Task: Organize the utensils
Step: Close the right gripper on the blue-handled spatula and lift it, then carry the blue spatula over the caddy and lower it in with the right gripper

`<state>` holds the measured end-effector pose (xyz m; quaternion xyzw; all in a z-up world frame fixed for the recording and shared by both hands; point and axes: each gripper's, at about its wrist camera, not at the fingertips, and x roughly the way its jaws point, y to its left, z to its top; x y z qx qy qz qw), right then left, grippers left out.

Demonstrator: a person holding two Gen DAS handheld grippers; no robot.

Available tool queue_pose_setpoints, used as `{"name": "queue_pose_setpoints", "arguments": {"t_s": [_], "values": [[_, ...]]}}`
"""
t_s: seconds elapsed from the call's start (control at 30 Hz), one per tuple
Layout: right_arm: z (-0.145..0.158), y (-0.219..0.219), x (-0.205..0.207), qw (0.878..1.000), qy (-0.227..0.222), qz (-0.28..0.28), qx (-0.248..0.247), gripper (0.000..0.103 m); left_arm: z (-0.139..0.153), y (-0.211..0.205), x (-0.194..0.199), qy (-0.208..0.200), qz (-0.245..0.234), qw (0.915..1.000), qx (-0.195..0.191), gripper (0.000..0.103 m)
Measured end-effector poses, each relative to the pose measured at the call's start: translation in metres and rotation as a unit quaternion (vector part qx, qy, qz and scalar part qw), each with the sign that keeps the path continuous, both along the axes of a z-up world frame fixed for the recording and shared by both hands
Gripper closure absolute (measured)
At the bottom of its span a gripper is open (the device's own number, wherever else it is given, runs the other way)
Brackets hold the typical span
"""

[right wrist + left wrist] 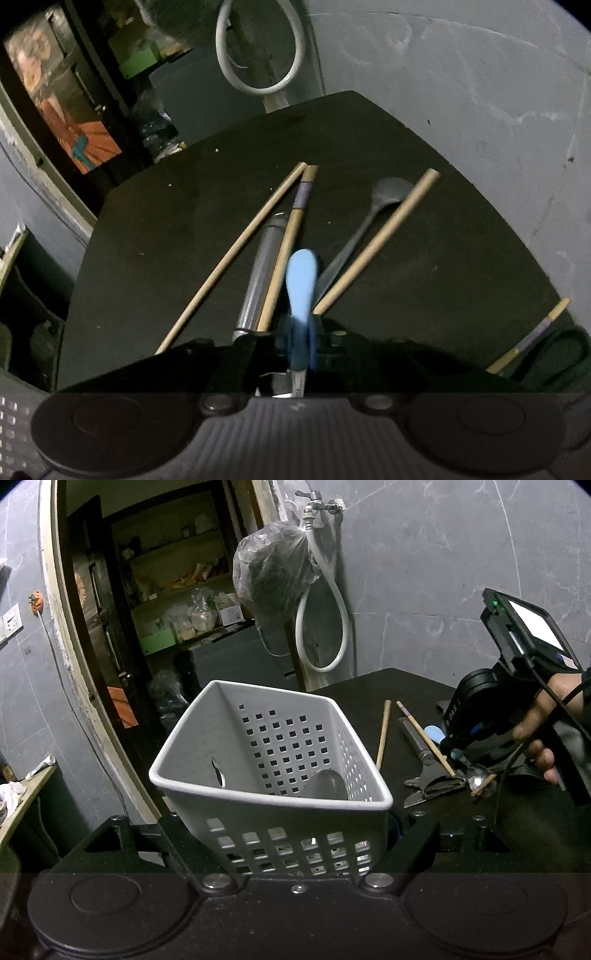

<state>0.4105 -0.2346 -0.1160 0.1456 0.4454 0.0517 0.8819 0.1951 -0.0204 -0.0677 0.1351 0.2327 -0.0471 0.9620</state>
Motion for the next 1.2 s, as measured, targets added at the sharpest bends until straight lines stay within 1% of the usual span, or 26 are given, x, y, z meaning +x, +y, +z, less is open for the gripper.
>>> {"name": "queue_pose_setpoints", "arguments": {"t_s": [0.13, 0.2, 0.27, 0.43, 0.63, 0.73, 0.87, 1.07, 1.2], "values": [[-0.004, -0.016, -0.004, 0.998, 0.013, -0.024, 0.058, 0.094, 0.0, 0.001, 0.001, 0.0, -0.001, 1.0, 0.0, 0.02], [-0.007, -0.028, -0.008, 0.994, 0.013, -0.04, 0.097, 0.094, 0.0, 0.001, 0.001, 0.0, -0.002, 1.0, 0.0, 0.02], [-0.009, -0.039, -0.011, 0.991, 0.012, -0.055, 0.125, 0.094, 0.0, 0.001, 0.001, 0.0, -0.002, 1.0, 0.0, 0.02], [-0.01, -0.057, -0.022, 0.985, -0.016, -0.067, 0.157, 0.094, 0.0, 0.001, 0.002, 0.002, -0.003, 1.0, 0.0, 0.02], [-0.003, -0.064, -0.041, 0.982, -0.067, -0.056, 0.169, 0.094, 0.0, 0.001, 0.002, 0.002, -0.003, 1.0, 0.0, 0.02], [0.001, -0.066, -0.053, 0.98, -0.098, -0.041, 0.166, 0.094, 0.0, 0.001, 0.002, 0.002, -0.003, 1.0, 0.0, 0.02], [0.004, -0.067, -0.066, 0.978, -0.128, -0.027, 0.161, 0.094, 0.0, 0.001, 0.002, 0.002, -0.003, 1.0, 0.0, 0.02], [0.011, -0.062, -0.082, 0.975, -0.159, -0.005, 0.154, 0.094, 0.0, 0.001, 0.002, 0.002, -0.003, 1.0, 0.0, 0.02], [0.017, -0.058, -0.089, 0.972, -0.174, 0.009, 0.159, 0.094, 0.0, 0.0, 0.002, 0.002, -0.003, 1.0, 0.0, 0.02]]}}
